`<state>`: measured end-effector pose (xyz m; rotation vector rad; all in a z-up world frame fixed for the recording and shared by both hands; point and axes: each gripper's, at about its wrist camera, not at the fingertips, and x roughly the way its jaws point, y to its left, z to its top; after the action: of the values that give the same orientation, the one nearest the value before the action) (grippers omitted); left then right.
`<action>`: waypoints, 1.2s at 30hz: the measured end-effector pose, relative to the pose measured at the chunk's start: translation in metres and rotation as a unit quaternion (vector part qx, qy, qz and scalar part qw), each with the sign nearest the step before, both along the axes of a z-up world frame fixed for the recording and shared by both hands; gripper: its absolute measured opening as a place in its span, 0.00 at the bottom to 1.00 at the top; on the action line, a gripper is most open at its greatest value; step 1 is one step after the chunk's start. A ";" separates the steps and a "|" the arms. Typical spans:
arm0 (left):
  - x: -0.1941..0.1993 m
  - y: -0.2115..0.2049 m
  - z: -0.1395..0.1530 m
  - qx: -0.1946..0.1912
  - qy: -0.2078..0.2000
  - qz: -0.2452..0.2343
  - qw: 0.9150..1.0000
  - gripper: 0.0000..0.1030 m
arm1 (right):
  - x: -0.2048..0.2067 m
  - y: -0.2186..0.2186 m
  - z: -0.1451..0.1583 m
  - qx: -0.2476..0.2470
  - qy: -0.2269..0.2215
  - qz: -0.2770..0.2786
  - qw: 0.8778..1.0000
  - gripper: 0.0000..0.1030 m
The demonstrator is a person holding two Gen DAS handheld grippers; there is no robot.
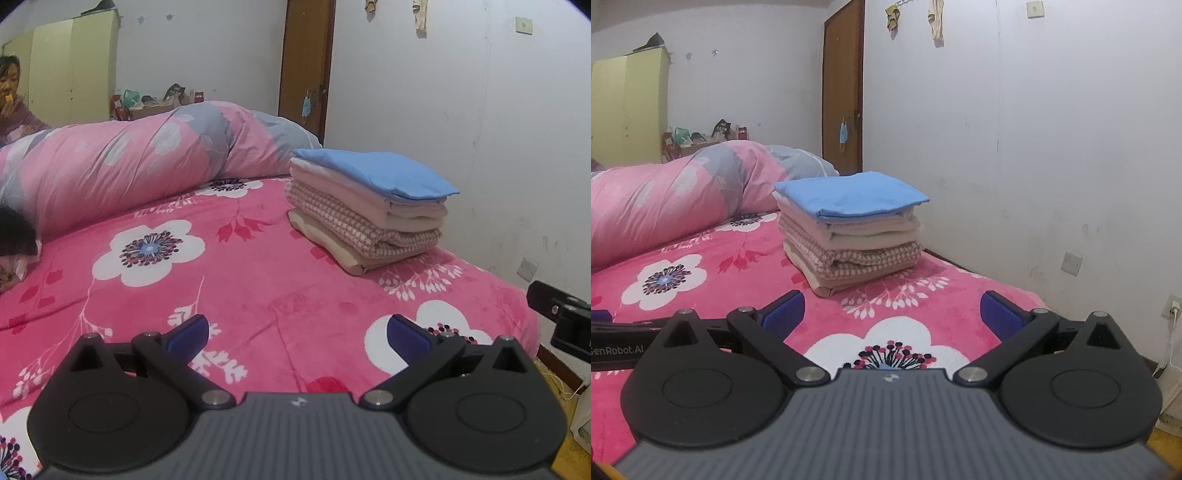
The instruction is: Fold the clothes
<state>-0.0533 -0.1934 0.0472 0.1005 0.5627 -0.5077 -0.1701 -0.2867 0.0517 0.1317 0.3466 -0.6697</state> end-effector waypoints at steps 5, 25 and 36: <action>-0.001 -0.003 -0.001 0.005 0.001 -0.003 1.000 1.00 | 0.000 -0.003 -0.003 0.002 0.002 0.000 1.000 0.99; -0.006 -0.014 -0.005 0.016 0.006 -0.011 1.000 1.00 | -0.002 -0.014 -0.009 0.008 0.006 -0.004 1.000 0.99; -0.012 -0.021 -0.010 0.022 0.006 -0.022 0.999 1.00 | -0.008 -0.021 -0.012 0.008 0.008 -0.016 1.000 0.99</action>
<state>-0.0655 -0.2148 0.0368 0.1528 0.5846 -0.5382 -0.1783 -0.3078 0.0396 0.1478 0.3668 -0.6999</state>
